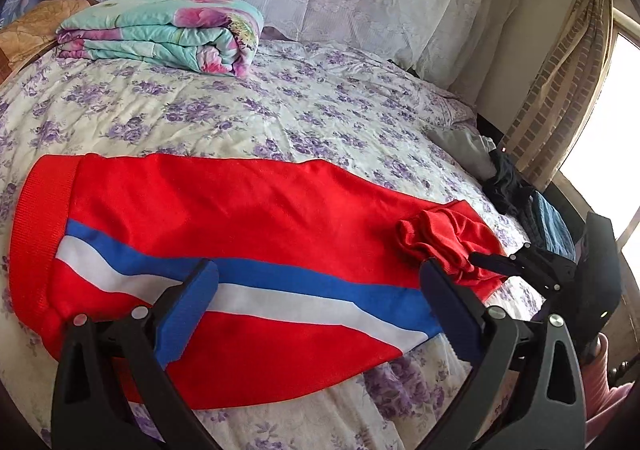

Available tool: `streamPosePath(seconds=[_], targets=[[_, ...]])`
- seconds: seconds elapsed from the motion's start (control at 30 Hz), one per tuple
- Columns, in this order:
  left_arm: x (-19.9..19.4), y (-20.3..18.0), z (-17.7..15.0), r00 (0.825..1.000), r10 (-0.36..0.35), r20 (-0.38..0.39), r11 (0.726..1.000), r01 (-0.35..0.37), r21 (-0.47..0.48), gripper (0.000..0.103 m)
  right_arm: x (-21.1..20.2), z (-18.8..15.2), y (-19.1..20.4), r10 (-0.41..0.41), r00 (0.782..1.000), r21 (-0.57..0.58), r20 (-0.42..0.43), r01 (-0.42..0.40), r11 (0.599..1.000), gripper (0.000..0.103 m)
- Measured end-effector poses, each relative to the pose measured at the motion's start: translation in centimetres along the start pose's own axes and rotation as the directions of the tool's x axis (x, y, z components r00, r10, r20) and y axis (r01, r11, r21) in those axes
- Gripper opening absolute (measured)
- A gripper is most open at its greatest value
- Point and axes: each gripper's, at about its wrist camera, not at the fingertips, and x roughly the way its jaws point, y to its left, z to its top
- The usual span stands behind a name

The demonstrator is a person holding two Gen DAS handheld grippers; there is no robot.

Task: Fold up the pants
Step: 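Fold the cuff end with the right gripper over onto the pants toward the waistband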

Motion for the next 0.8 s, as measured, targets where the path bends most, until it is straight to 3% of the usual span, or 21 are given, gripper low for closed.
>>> streamPosePath(seconds=[0.07,0.13,0.2,0.27,0.33,0.47,0.57,0.63,0.67,0.73,0.8], targets=[[-0.1,0.1,-0.1,1.000,-0.011,0.004,1.000,0.011,-0.004,0.098,-1.5,0.4,-2.0,0.121,0.990,0.143,0.077,-0.131,0.981,0.054],[-0.2,0.2,-0.1,1.000,-0.022,0.007,1.000,0.022,-0.011,0.098,-2.0,0.5,-4.5,0.157,0.975,0.277,0.155,-0.195,0.941,0.051],[-0.2,0.3,-0.1,1.000,-0.028,0.006,0.999,0.028,-0.018,0.098,-1.7,-0.2,-7.1,0.099,0.977,0.412,0.188,-0.170,0.895,0.044],[-0.2,0.3,-0.1,1.000,-0.030,0.006,0.999,0.030,-0.018,0.098,0.2,-1.4,-8.7,0.052,0.990,0.518,0.132,-0.113,0.848,0.039],[-0.1,0.1,-0.1,1.000,-0.023,0.002,1.000,0.023,-0.011,0.098,4.0,-3.1,-9.1,0.134,0.991,0.574,0.007,-0.114,0.811,0.039],[-0.4,-1.7,0.4,1.000,0.001,0.020,0.998,-0.002,0.056,0.097,1.9,-3.8,-10.2,0.159,0.981,0.647,0.115,-0.195,0.737,0.040],[-0.8,-5.3,1.2,0.995,-0.091,0.037,0.985,0.085,0.149,0.076,-1.0,-3.6,-11.5,0.079,0.973,0.654,0.215,-0.203,0.728,0.040],[-0.1,-8.4,1.8,0.984,-0.177,0.015,0.967,0.171,0.189,0.067,-1.8,-3.6,-13.0,0.012,0.976,0.676,0.218,-0.160,0.719,0.039],[0.6,-9.9,1.9,0.977,-0.215,-0.002,0.955,0.211,0.208,0.063,-1.6,-3.7,-13.9,0.004,0.977,0.694,0.213,-0.154,0.703,0.032],[2.8,-13.1,1.9,0.966,-0.256,-0.047,0.933,0.259,0.250,0.057,-0.1,-4.3,-16.3,0.033,0.978,0.747,0.204,-0.177,0.640,0.019],[5.4,-15.3,1.7,0.959,-0.264,-0.103,0.923,0.282,0.261,0.052,2.5,-4.8,-18.0,0.081,0.984,0.782,0.157,-0.174,0.599,0.013]])
